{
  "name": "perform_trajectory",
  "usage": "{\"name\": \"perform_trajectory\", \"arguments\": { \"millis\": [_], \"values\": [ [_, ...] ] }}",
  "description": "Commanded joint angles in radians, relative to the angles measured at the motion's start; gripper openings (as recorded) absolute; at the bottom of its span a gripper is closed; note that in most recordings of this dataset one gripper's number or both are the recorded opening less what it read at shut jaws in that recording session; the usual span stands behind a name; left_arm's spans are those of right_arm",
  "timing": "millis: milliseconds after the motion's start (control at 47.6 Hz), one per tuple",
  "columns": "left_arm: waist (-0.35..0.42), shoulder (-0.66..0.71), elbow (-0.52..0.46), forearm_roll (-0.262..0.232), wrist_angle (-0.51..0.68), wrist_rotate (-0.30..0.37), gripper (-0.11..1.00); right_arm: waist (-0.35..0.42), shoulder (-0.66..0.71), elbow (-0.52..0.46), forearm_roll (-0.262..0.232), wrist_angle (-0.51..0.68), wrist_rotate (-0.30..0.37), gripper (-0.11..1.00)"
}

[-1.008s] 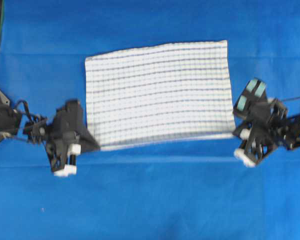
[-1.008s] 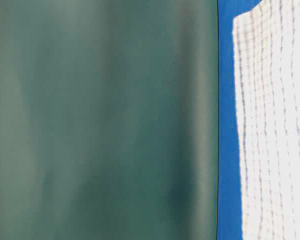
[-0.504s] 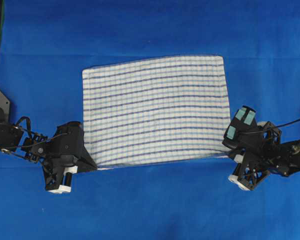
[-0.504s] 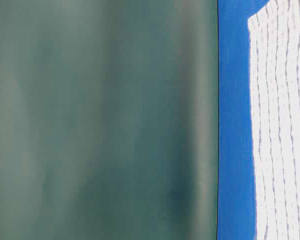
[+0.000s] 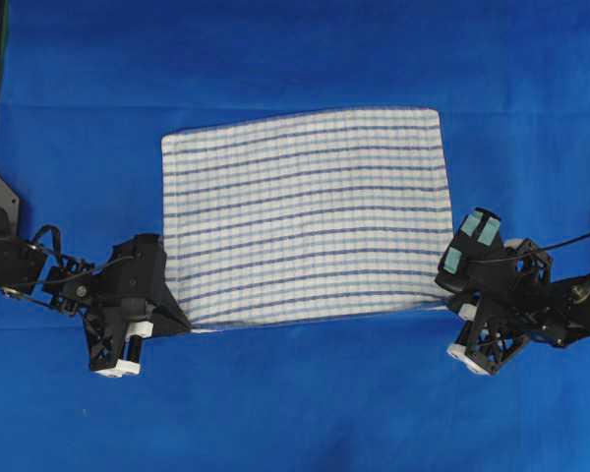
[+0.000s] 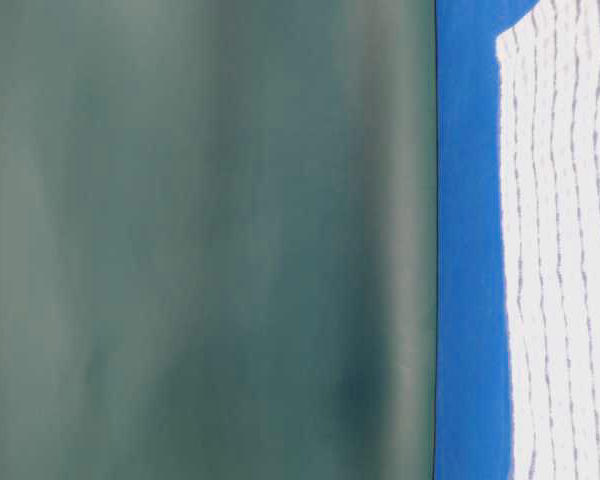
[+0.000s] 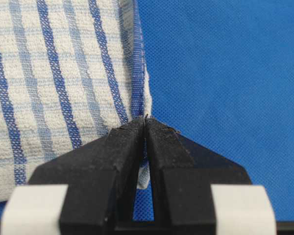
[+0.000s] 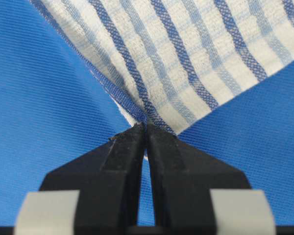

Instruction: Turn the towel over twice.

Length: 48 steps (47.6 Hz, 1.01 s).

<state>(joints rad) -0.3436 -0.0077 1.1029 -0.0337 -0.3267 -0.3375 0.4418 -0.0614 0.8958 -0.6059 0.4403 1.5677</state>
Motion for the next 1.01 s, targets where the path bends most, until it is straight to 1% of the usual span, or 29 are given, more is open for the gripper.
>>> {"name": "perform_trajectory", "arguments": {
  "millis": [0,21,84,126,168,189,210,252,294,336,399,483,609,735,861,987],
  "values": [
    [0.011,-0.037,-0.011,0.002,0.014,0.002,0.1,0.006,-0.008,-0.032,-0.006,0.011,0.0,0.19],
    [0.014,-0.048,-0.011,0.002,0.018,0.003,0.14,0.006,-0.011,-0.038,-0.009,0.015,-0.003,0.28],
    [0.021,-0.077,-0.011,0.002,0.04,0.009,0.28,0.008,-0.018,-0.051,-0.025,0.031,-0.011,0.46],
    [0.031,-0.1,-0.014,0.002,0.055,0.012,0.4,0.008,-0.029,-0.06,-0.038,0.046,-0.014,0.57],
    [0.043,-0.137,-0.017,0.002,0.084,0.015,0.52,0.008,-0.043,-0.066,-0.054,0.063,-0.014,0.66],
    [0.048,-0.15,-0.018,0.002,0.097,0.017,0.61,0.008,-0.051,-0.069,-0.064,0.071,-0.015,0.68],
    [0.051,-0.166,-0.02,0.003,0.109,0.018,0.66,0.008,-0.06,-0.071,-0.074,0.08,-0.017,0.68],
    [0.06,-0.198,-0.021,0.005,0.138,0.023,0.77,0.008,-0.084,-0.074,-0.097,0.101,-0.02,0.64],
    [0.067,-0.23,-0.023,0.005,0.167,0.032,0.85,0.008,-0.112,-0.074,-0.112,0.121,-0.025,0.61],
    [0.077,-0.265,-0.026,0.003,0.195,0.044,0.86,0.008,-0.14,-0.072,-0.13,0.14,-0.031,0.6],
    [0.095,-0.325,-0.032,0.005,0.238,0.075,0.82,0.008,-0.186,-0.071,-0.158,0.17,-0.044,0.62],
    [0.115,-0.393,-0.038,0.005,0.261,0.118,0.79,0.008,-0.258,-0.067,-0.202,0.207,-0.067,0.62],
    [0.153,-0.495,-0.04,0.005,0.262,0.193,0.79,0.006,-0.353,-0.055,-0.273,0.242,-0.104,0.62],
    [0.201,-0.571,-0.034,0.005,0.262,0.264,0.79,-0.002,-0.463,-0.031,-0.354,0.267,-0.147,0.62],
    [0.268,-0.637,-0.029,0.005,0.253,0.328,0.79,-0.02,-0.574,0.003,-0.44,0.276,-0.173,0.62],
    [0.331,-0.703,-0.02,0.005,0.229,0.376,0.79,-0.044,-0.689,0.029,-0.523,0.278,-0.192,0.62]
  ]
}}
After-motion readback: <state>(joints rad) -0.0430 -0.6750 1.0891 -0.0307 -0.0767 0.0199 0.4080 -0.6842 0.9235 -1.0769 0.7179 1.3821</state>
